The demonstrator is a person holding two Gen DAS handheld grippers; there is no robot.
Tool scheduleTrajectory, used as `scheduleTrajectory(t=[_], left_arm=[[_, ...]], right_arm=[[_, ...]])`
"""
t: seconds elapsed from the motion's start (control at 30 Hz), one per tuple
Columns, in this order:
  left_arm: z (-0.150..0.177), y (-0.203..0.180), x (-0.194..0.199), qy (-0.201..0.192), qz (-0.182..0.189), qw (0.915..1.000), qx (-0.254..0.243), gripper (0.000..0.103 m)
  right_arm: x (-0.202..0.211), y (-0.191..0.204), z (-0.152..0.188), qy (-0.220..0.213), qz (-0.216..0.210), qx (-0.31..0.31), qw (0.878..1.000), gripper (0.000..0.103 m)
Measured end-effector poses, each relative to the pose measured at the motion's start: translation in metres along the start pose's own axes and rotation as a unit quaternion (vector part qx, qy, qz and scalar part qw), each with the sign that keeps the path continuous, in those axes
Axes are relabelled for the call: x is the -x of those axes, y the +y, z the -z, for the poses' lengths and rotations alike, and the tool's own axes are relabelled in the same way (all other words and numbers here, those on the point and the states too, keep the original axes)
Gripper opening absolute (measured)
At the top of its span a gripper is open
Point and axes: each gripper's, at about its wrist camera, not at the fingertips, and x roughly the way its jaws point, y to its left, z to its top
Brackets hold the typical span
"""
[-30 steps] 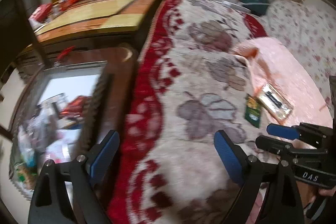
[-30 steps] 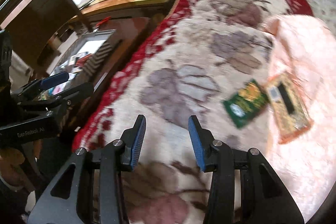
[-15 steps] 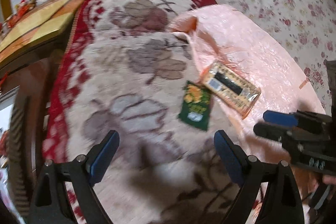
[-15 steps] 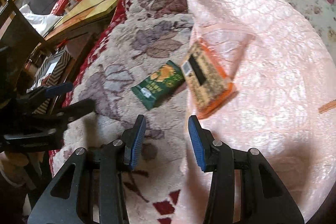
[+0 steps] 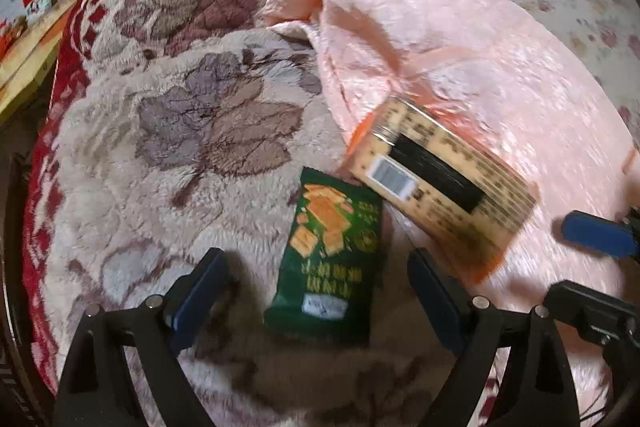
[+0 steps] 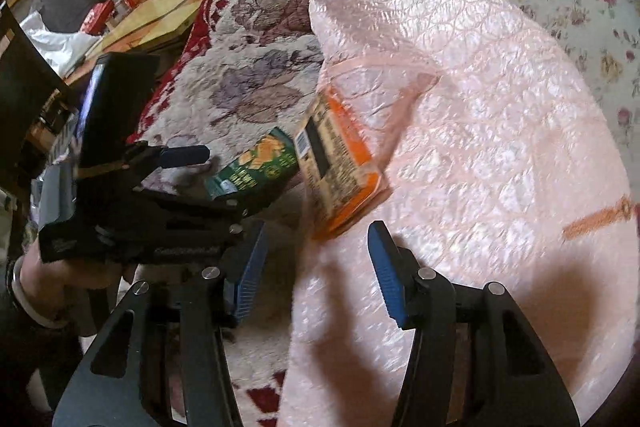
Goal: Organize snacks
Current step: 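Grasp the green cracker packet with left tool while right tool grasps the cracker box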
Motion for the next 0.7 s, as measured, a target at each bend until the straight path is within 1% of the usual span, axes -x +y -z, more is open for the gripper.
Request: scheduleTrajectory(t=[0.03, 0.07, 0.1, 0.13, 0.17, 0.2, 0.23, 0.3, 0.33, 0.43, 0.47, 0.5, 0.53, 0.6, 0.63, 0.67, 0.7], left_arm=[[-0.001, 0.002, -0.002, 0.001, 0.000, 1.0000, 0.006, 0.089], [-0.001, 0.004, -0.003, -0.003, -0.003, 0.9999, 0.010, 0.081], [-0.001, 0.006, -0.003, -0.007, -0.009, 0.9999, 0.011, 0.076], [-0.001, 0.009, -0.001, -0.011, -0.013, 0.9998, 0.013, 0.068], [-0.002, 0.013, 0.000, -0.014, -0.012, 0.9997, 0.018, 0.058], [-0.002, 0.019, 0.003, -0.015, -0.009, 0.9995, 0.025, 0.055], [-0.001, 0.024, 0.005, -0.014, -0.006, 0.9994, 0.032, 0.046], [-0.002, 0.032, 0.007, -0.014, 0.001, 0.9992, 0.039, 0.037], [0.000, 0.034, 0.008, -0.016, -0.006, 0.9992, 0.037, 0.031], [0.004, 0.038, 0.013, -0.018, -0.008, 0.9991, 0.037, 0.030], [0.004, 0.039, 0.015, -0.021, -0.003, 0.9990, 0.039, 0.030], [0.004, 0.040, 0.016, -0.022, 0.009, 0.9990, 0.037, 0.030], [0.005, 0.039, 0.017, -0.019, 0.025, 0.9990, 0.033, 0.033], [0.004, 0.034, 0.016, -0.012, 0.038, 0.9991, 0.017, 0.043], [0.004, 0.029, 0.017, -0.012, 0.043, 0.9990, 0.003, 0.055], [0.005, 0.023, 0.019, -0.013, 0.049, 0.9987, -0.009, 0.062], [0.006, 0.018, 0.020, -0.015, 0.048, 0.9985, -0.022, 0.064]], right_arm=[[-0.001, 0.001, -0.003, 0.001, 0.006, 0.007, 1.000, 0.052], [-0.002, 0.002, -0.005, 0.002, 0.010, 0.014, 1.000, 0.052], [-0.004, 0.004, -0.009, 0.002, 0.016, 0.024, 1.000, 0.052], [-0.005, 0.006, -0.013, 0.003, 0.024, 0.036, 0.999, 0.052], [-0.007, 0.010, -0.018, 0.005, 0.031, 0.050, 0.998, 0.053], [-0.010, 0.014, -0.022, 0.007, 0.038, 0.065, 0.997, 0.057], [-0.013, 0.018, -0.025, 0.009, 0.045, 0.080, 0.996, 0.057], [-0.021, 0.028, -0.032, 0.015, 0.064, 0.117, 0.991, 0.057], [-0.028, 0.035, -0.036, 0.021, 0.078, 0.143, 0.986, 0.057], [-0.045, 0.046, -0.044, 0.044, 0.104, 0.188, 0.976, 0.057], [-0.052, 0.049, -0.044, 0.054, 0.116, 0.206, 0.970, 0.057], [-0.055, 0.052, -0.044, 0.060, 0.124, 0.218, 0.966, 0.057], [-0.058, 0.054, -0.043, 0.065, 0.134, 0.233, 0.961, 0.057], [-0.060, 0.053, -0.042, 0.068, 0.138, 0.240, 0.958, 0.057], [-0.060, 0.051, -0.042, 0.070, 0.135, 0.239, 0.959, 0.057], [-0.061, 0.049, -0.042, 0.072, 0.133, 0.236, 0.960, 0.057], [-0.062, 0.047, -0.043, 0.074, 0.134, 0.234, 0.960, 0.057]])
